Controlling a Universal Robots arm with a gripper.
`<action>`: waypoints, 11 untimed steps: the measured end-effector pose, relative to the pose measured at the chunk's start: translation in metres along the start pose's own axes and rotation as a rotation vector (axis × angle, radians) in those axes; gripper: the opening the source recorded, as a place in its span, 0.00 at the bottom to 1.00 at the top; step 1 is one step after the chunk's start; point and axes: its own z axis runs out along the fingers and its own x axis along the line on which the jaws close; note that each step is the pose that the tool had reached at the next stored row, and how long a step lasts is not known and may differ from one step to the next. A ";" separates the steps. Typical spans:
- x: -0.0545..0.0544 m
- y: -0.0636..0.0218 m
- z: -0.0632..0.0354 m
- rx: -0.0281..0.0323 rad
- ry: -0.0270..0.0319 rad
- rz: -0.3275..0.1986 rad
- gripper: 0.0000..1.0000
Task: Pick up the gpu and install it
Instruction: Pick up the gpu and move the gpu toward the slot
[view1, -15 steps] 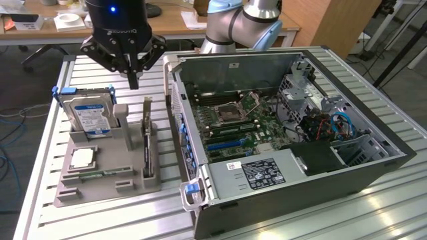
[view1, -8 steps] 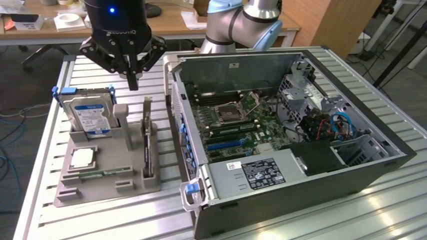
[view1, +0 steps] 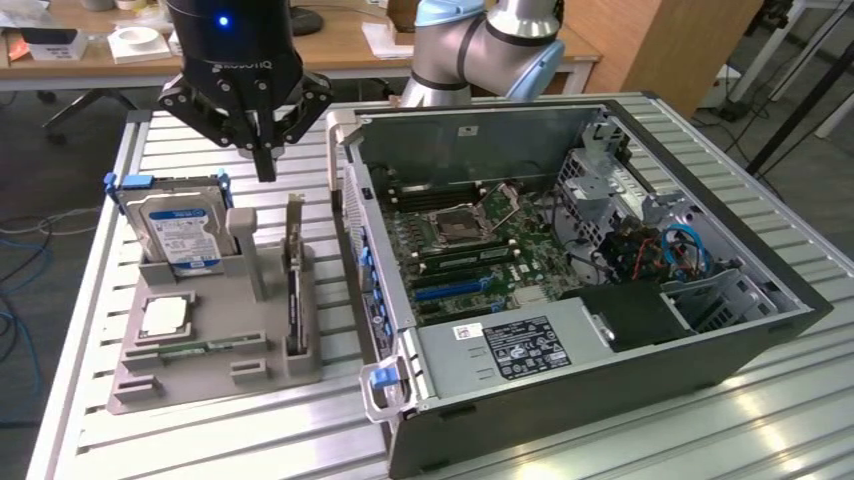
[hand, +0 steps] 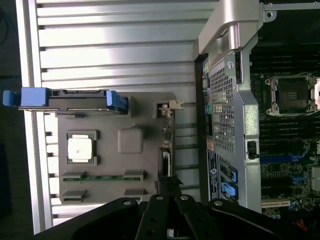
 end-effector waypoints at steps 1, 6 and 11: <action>0.000 0.0000 0.0000 0.0001 0.0000 0.000 0.10; 0.000 0.0000 0.0000 0.0001 0.0000 0.000 0.10; 0.000 0.0000 0.0000 0.0000 0.0000 0.000 0.11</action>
